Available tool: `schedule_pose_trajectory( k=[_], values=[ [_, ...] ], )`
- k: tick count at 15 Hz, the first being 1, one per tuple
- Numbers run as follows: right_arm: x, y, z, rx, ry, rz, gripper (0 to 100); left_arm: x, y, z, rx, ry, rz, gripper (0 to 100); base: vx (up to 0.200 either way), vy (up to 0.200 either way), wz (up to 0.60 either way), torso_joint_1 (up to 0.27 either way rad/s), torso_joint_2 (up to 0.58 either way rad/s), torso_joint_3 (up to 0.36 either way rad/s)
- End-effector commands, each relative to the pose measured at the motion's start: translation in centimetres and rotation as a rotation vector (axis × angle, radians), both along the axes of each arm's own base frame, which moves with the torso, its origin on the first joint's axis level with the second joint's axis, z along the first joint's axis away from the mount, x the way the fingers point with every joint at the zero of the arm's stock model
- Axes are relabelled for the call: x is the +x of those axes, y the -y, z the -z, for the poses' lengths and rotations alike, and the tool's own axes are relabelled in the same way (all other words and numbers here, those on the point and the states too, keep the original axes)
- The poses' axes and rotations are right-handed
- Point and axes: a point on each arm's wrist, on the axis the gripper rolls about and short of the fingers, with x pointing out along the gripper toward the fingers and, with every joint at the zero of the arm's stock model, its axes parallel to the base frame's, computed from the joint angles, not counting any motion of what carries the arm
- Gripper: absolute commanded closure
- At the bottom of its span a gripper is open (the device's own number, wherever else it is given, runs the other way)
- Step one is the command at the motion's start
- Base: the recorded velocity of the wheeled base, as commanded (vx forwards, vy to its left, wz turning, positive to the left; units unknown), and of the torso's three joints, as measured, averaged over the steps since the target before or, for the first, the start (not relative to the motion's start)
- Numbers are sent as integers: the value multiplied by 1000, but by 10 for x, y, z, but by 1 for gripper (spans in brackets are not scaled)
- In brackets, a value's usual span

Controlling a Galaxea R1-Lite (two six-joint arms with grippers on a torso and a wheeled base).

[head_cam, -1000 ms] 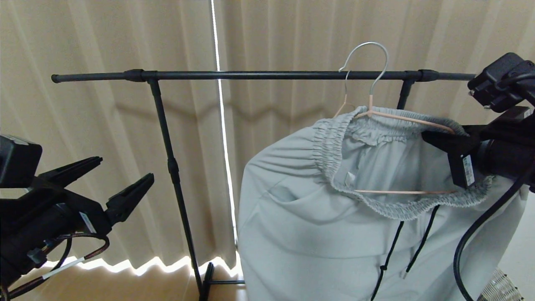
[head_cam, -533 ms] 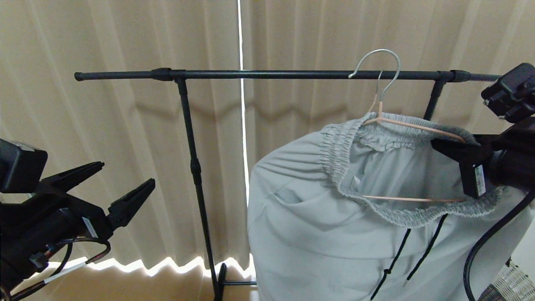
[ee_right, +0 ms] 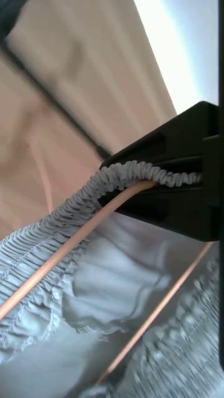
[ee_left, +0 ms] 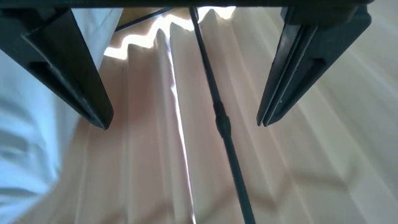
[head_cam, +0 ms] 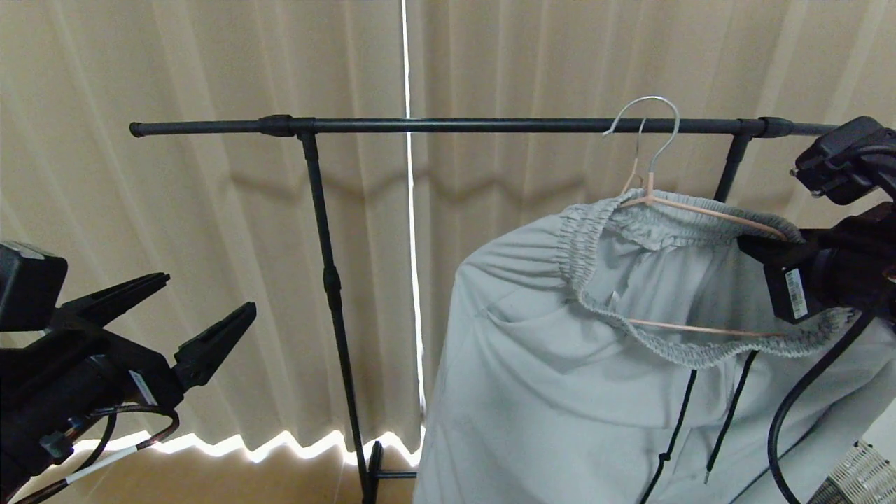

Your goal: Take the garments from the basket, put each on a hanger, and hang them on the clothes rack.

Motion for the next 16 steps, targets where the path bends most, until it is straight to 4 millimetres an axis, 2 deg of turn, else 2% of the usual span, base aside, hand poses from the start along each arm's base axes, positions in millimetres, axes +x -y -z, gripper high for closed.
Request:
schedule_pose_trajectory(
  k=[1,3,15,16],
  values=[
    [10,-3,4,16,-18,36,100,-1,0,0,-2,2,0,0,0,0,0,0,0,0],
    [10,-3,5,31,-14,73,100,0,0,1,-1,-4,-2,0,0,0,0,0,0,0],
    [7,-1,4,23,-3,107,100,-2,-1,5,12,-16,-2,0,200,0,0,0,3,2],
    [8,-1,3,22,2,116,100,-3,0,6,14,-17,1,0,0,0,0,0,0,0]
  ],
)
